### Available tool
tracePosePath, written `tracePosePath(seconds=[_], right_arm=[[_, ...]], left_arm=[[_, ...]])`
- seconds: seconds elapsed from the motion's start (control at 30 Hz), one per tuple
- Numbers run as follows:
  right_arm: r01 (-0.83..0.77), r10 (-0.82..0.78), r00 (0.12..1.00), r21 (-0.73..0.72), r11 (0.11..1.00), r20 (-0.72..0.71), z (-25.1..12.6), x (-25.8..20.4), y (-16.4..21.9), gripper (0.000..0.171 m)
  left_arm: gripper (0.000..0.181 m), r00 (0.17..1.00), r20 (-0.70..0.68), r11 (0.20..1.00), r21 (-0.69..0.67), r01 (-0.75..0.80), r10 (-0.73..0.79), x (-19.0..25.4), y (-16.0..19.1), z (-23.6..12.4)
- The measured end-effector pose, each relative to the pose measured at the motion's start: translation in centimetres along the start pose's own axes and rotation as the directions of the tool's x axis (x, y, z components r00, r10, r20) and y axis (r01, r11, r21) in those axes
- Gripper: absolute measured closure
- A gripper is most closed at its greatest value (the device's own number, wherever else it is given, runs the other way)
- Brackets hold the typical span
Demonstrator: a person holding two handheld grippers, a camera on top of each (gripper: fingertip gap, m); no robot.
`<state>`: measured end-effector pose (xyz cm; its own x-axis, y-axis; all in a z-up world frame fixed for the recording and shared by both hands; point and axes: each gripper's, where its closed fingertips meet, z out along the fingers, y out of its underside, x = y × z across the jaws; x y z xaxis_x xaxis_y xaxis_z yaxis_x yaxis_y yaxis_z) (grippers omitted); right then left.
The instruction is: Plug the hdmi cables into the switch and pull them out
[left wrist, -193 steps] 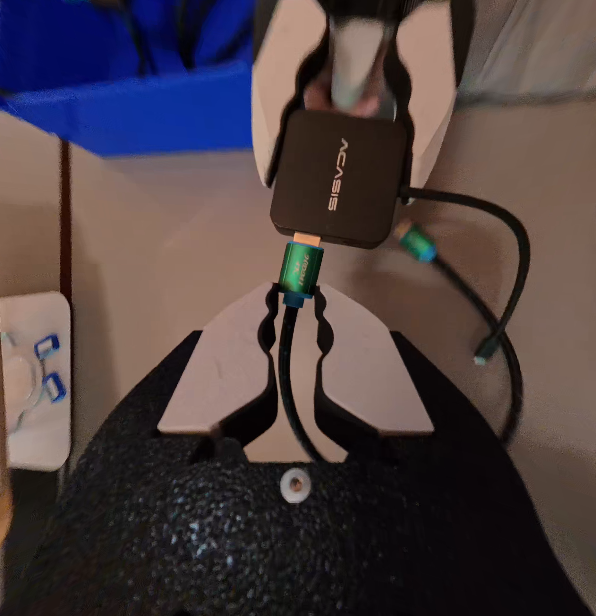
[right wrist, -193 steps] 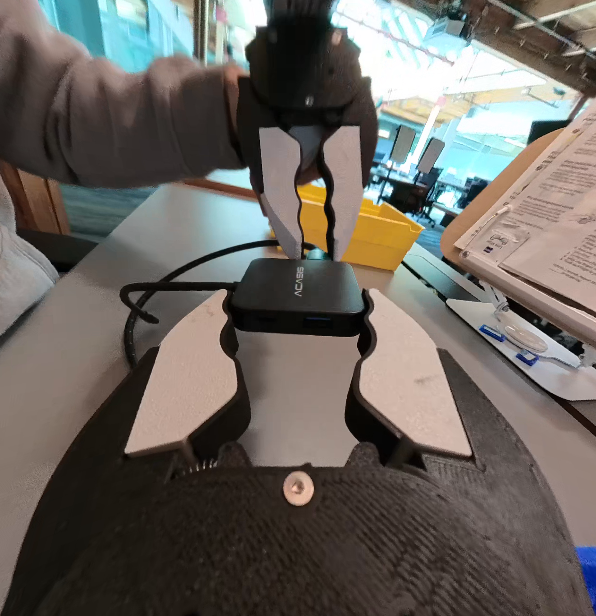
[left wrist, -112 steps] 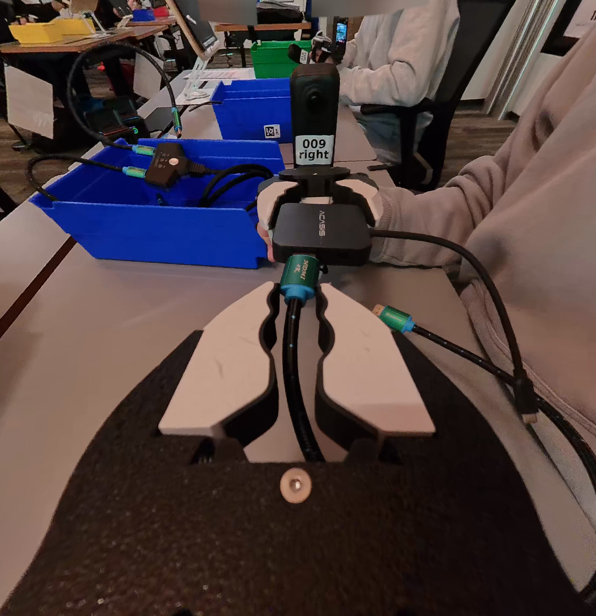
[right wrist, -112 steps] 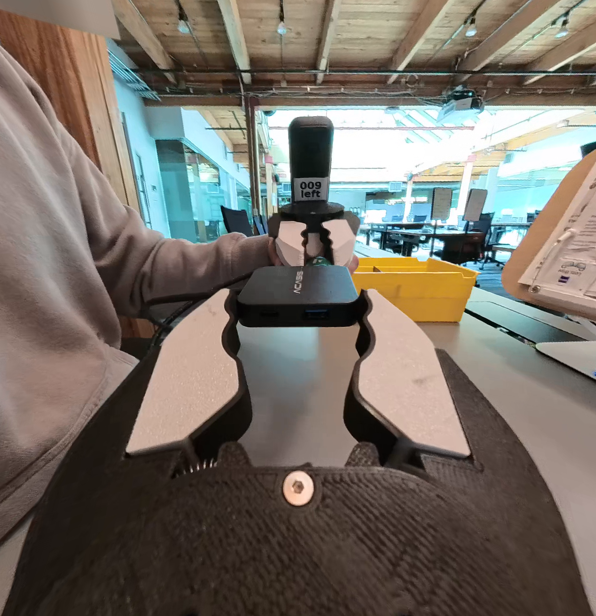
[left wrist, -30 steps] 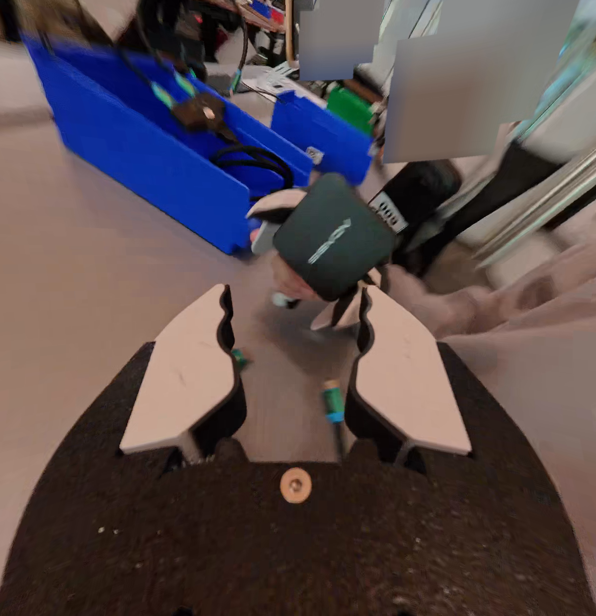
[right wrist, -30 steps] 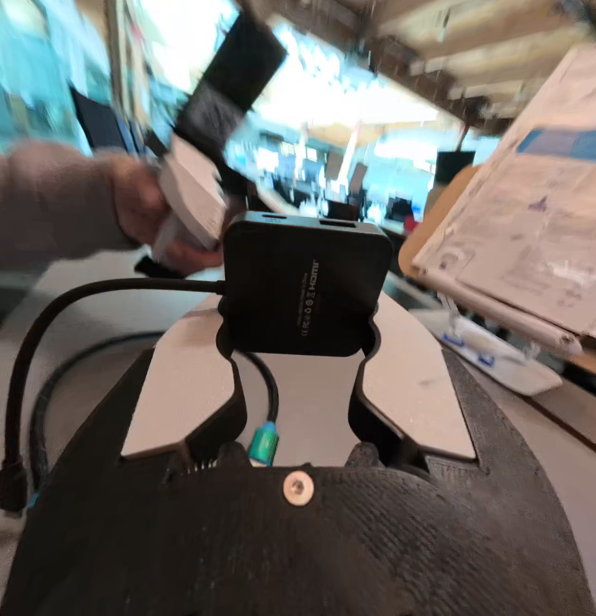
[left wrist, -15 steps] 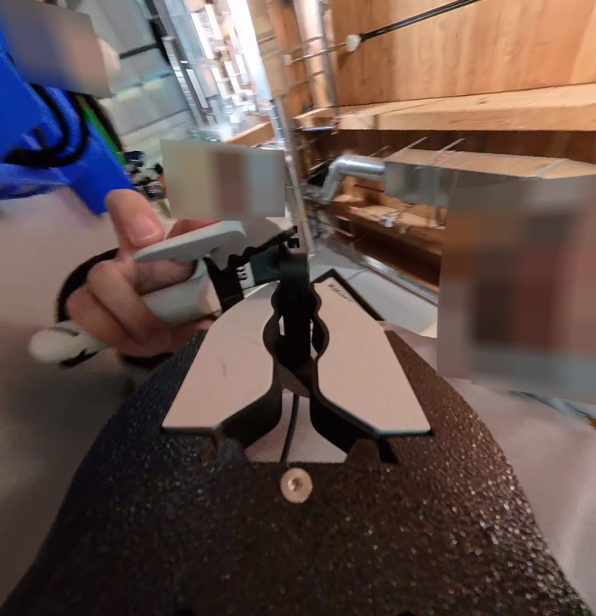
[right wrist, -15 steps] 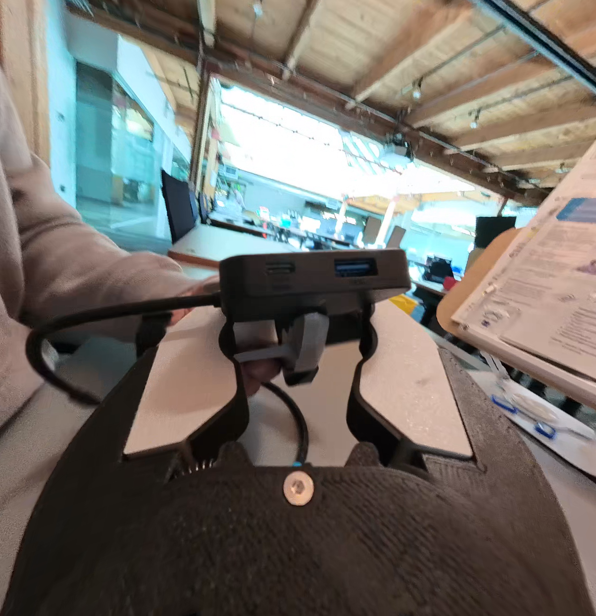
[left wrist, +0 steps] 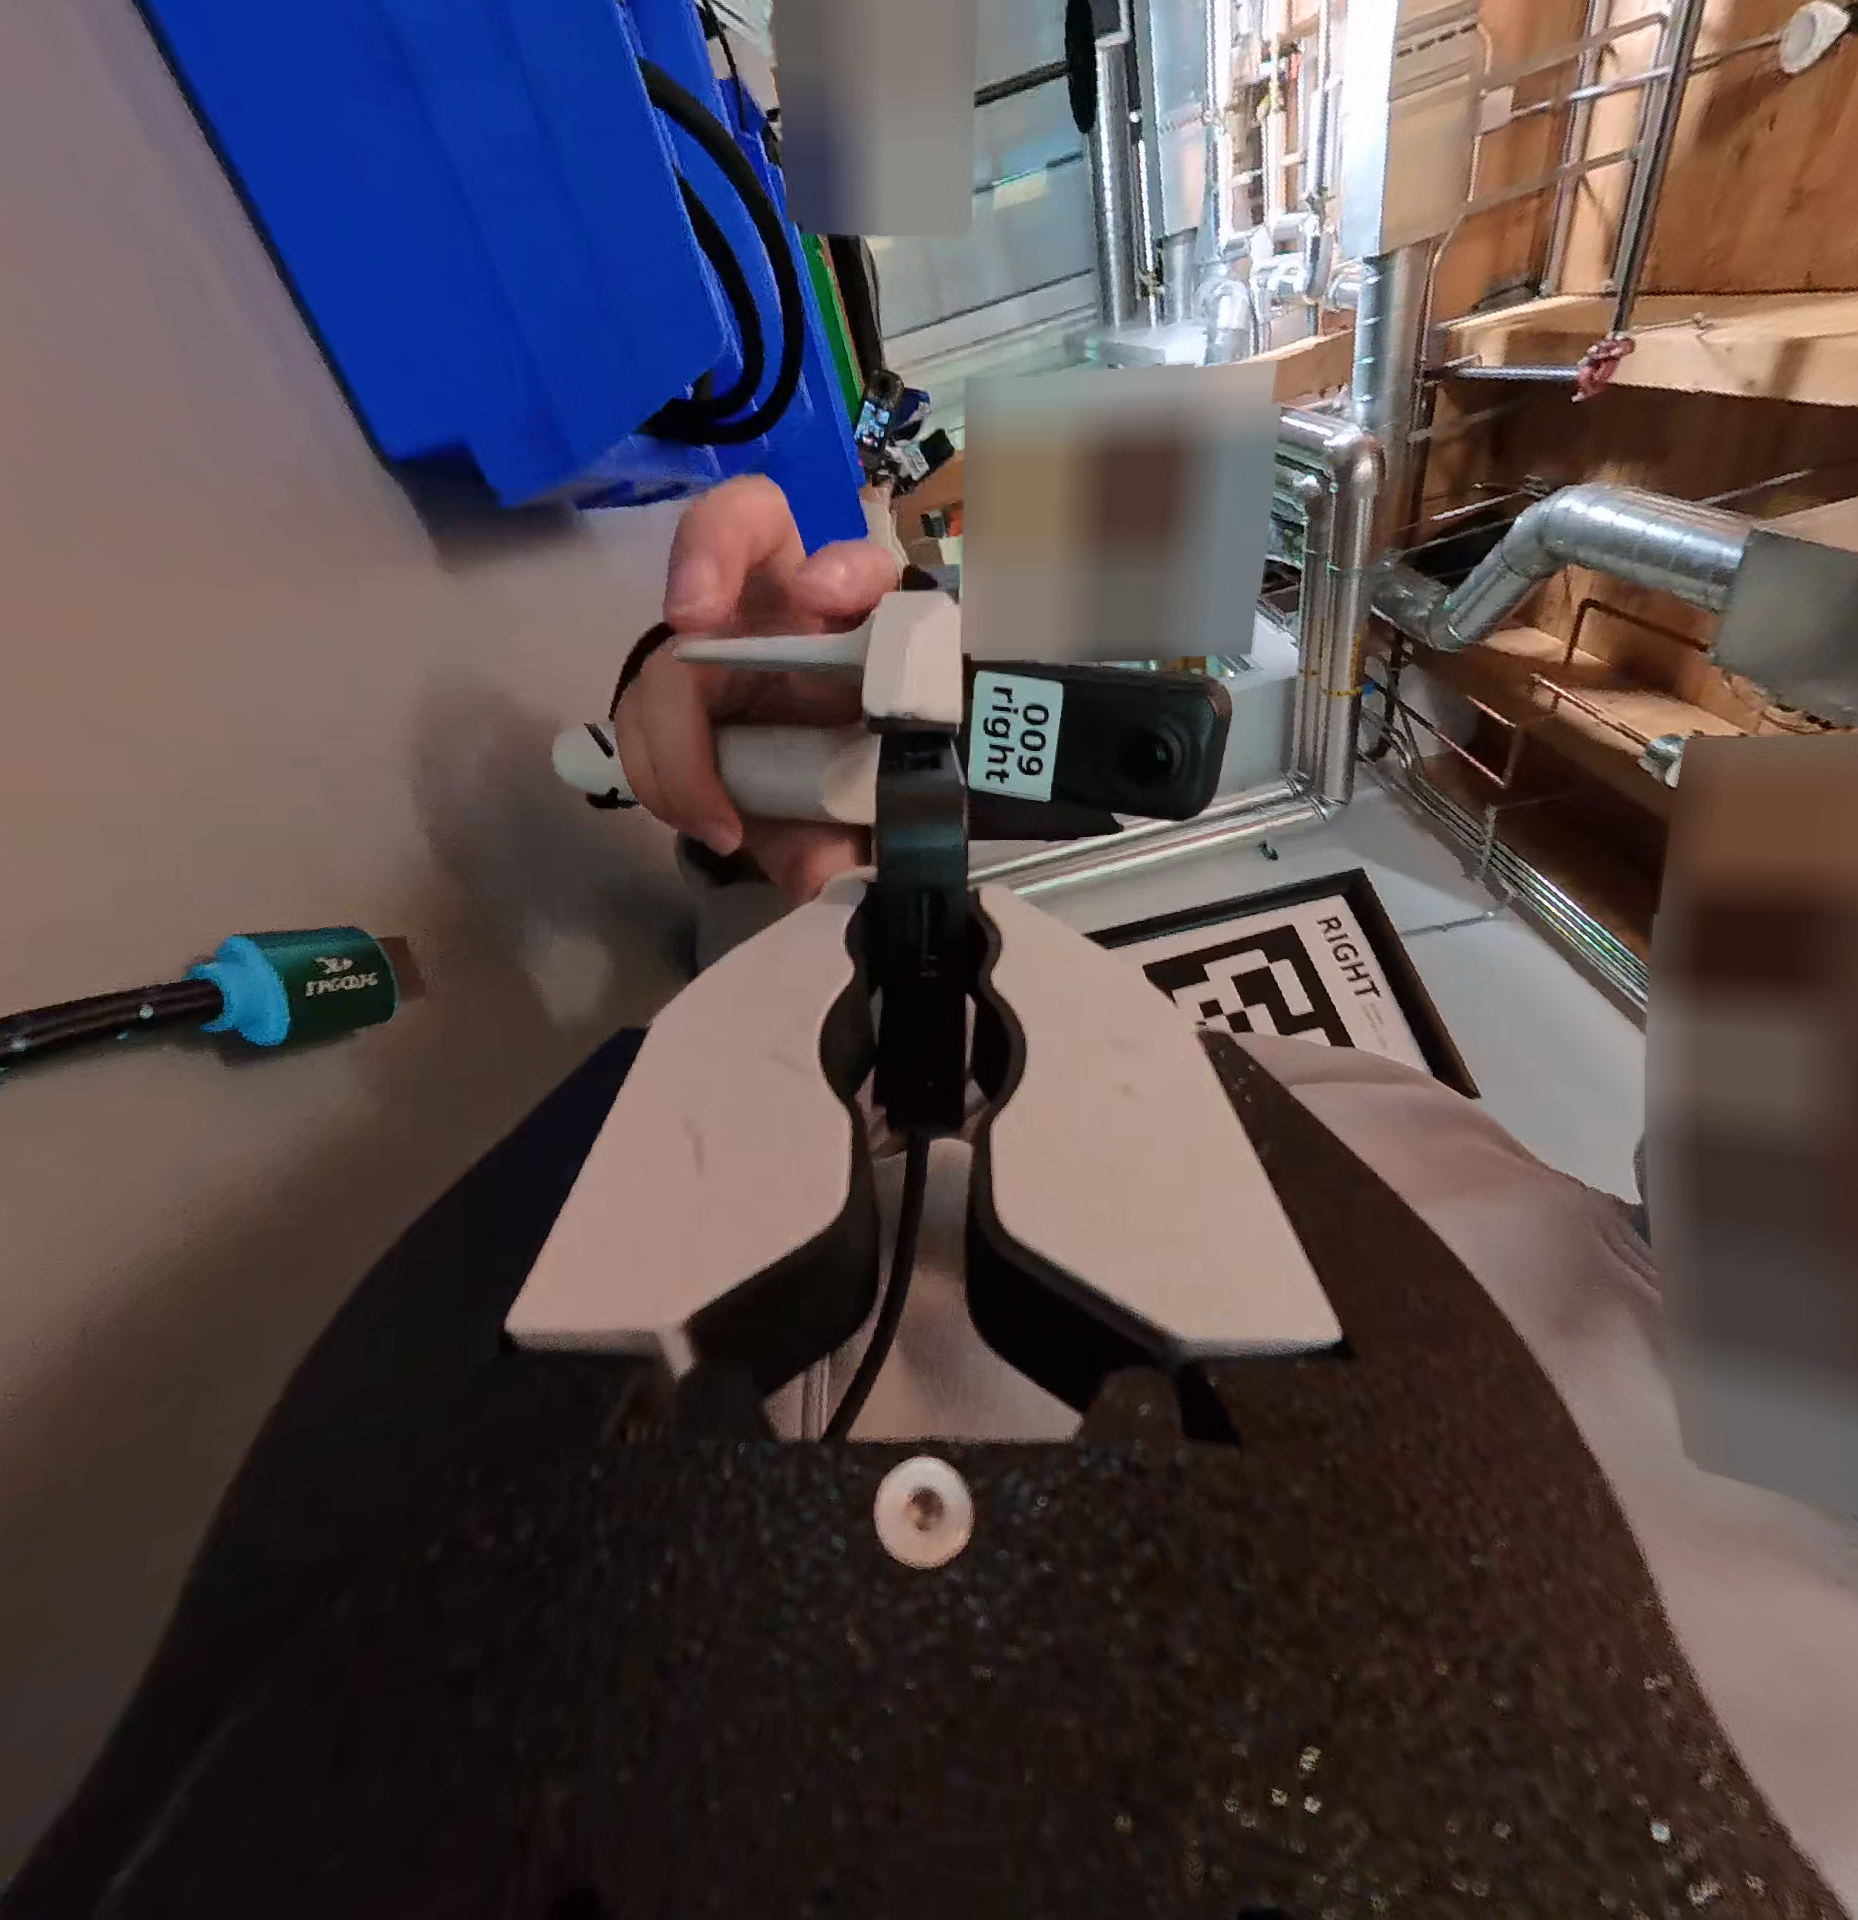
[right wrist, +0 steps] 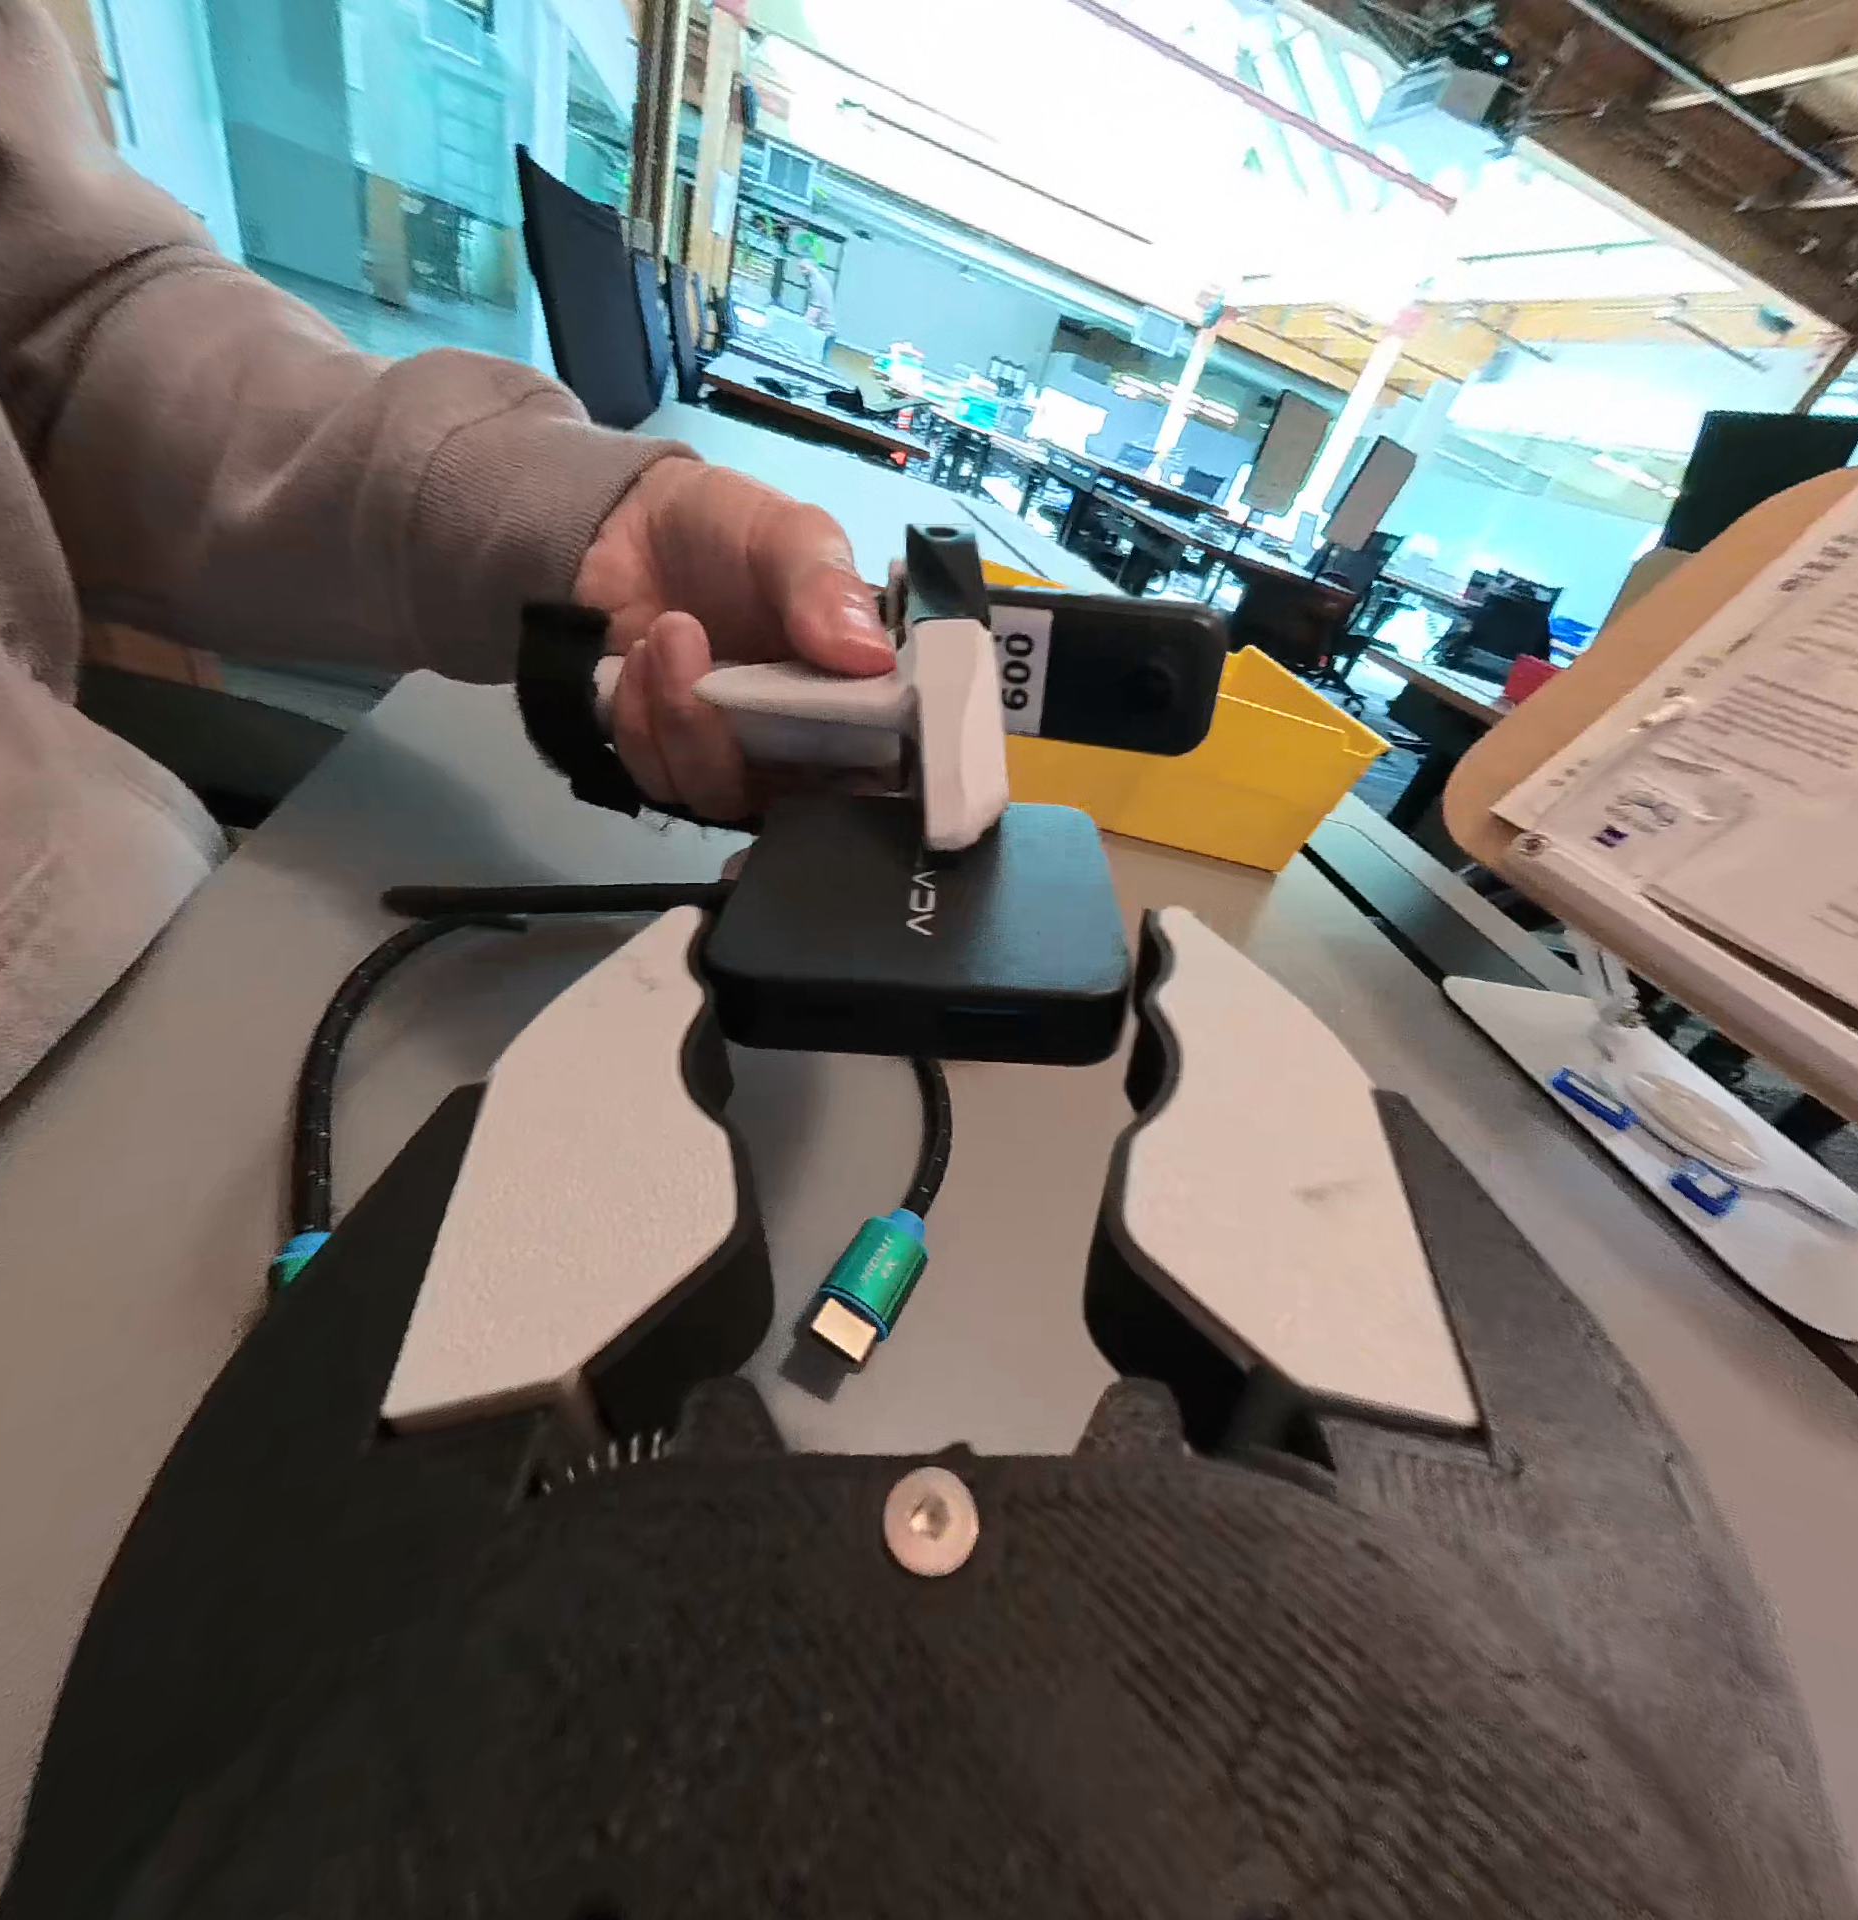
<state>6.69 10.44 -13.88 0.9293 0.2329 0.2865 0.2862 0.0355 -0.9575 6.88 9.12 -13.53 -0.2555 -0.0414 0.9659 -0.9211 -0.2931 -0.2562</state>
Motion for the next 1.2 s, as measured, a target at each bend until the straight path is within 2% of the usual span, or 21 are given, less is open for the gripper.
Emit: tracePosePath(seconds=[0.17, 0.33, 0.63, 0.73, 0.8, 0.83, 0.87, 0.9, 0.93, 0.97, 1.0, 1.03, 1.13, 1.2], right_arm=[[-0.023, 0.025, 0.997, 0.034, 0.999, -0.079, 0.1, 0.6, 0.0, 0.099], [-0.035, 0.038, 0.984, 0.02, 0.999, -0.171, -0.2, 1.7, 0.3, 0.093], [-0.055, 0.046, 0.982, -0.045, 0.997, -0.182, -0.4, 1.8, 1.1, 0.097], [-0.099, 0.098, 0.985, -0.003, 0.995, -0.145, -0.8, 1.5, 0.6, 0.097], [-0.143, 0.153, 0.977, 0.075, 0.987, -0.15, -2.3, 2.3, -0.3, 0.096], [-0.175, 0.192, 0.971, 0.123, 0.977, -0.143, -3.5, 2.8, -0.8, 0.096], [-0.202, 0.226, 0.965, 0.17, 0.964, -0.135, -4.8, 3.2, -1.2, 0.096], [-0.222, 0.252, 0.96, 0.216, 0.951, -0.122, -6.1, 3.6, -1.5, 0.096], [-0.245, 0.277, 0.956, 0.256, 0.935, -0.094, -7.2, 3.7, -1.9, 0.097], [-0.258, 0.291, 0.953, 0.29, 0.922, -0.078, -8.2, 3.9, -2.3, 0.097], [-0.255, 0.291, 0.954, 0.311, 0.915, -0.074, -8.9, 4.0, -2.5, 0.096], [-0.249, 0.285, 0.956, 0.316, 0.916, -0.073, -9.2, 4.0, -2.6, 0.096], [-0.267, 0.287, 0.958, 0.296, 0.917, -0.025, -8.5, 3.3, -2.2, 0.097], [-0.285, 0.294, 0.956, 0.271, 0.919, 0.009, -7.7, 2.8, -1.9, 0.097]], left_arm=[[0.168, 1.0, 0.028, 0.997, 0.082, -0.004, 0.001, -0.1, -1.1, 0.1], [0.168, 0.999, 0.05, 0.989, 0.147, -0.01, 0.002, -0.2, -2.2, 0.6], [0.168, 0.996, 0.085, 0.985, 0.172, -0.032, 0.017, -0.9, -2.6, 1.0], [0.163, 0.994, 0.057, 0.983, 0.156, -0.096, 0.089, -0.1, -2.4, 1.0], [0.16, 0.979, 0.045, 0.96, 0.19, -0.204, 0.199, 1.4, -3.5, 0.0], [0.162, 0.952, 0.086, 0.932, 0.198, -0.304, 0.292, 2.0, -4.1, -0.8], [0.162, 0.892, 0.185, 0.883, 0.16, -0.441, 0.412, 1.6, -4.6, -1.7], [0.162, 0.776, 0.311, 0.805, 0.055, -0.591, 0.548, 0.4, -4.9, -2.7], [0.16, 0.616, 0.412, 0.705, -0.1, -0.702, 0.671, -1.4, -4.9, -3.7], [0.153, 0.459, 0.448, 0.604, -0.268, -0.75, 0.768, -3.1, -4.6, -4.6], [0.146, 0.346, 0.41, 0.511, -0.419, -0.75, 0.844, -4.6, -3.7, -5.1], [0.143, 0.289, 0.324, 0.427, -0.543, -0.723, 0.901, -5.8, -2.3, -5.1], [0.137, 0.223, 0.071, 0.199, -0.757, -0.622, 0.972, -9.1, 0.4, -5.1], [0.135, 0.222, -0.017, 0.122, -0.795, -0.594, 0.975, -10.7, 0.6, -4.7]])
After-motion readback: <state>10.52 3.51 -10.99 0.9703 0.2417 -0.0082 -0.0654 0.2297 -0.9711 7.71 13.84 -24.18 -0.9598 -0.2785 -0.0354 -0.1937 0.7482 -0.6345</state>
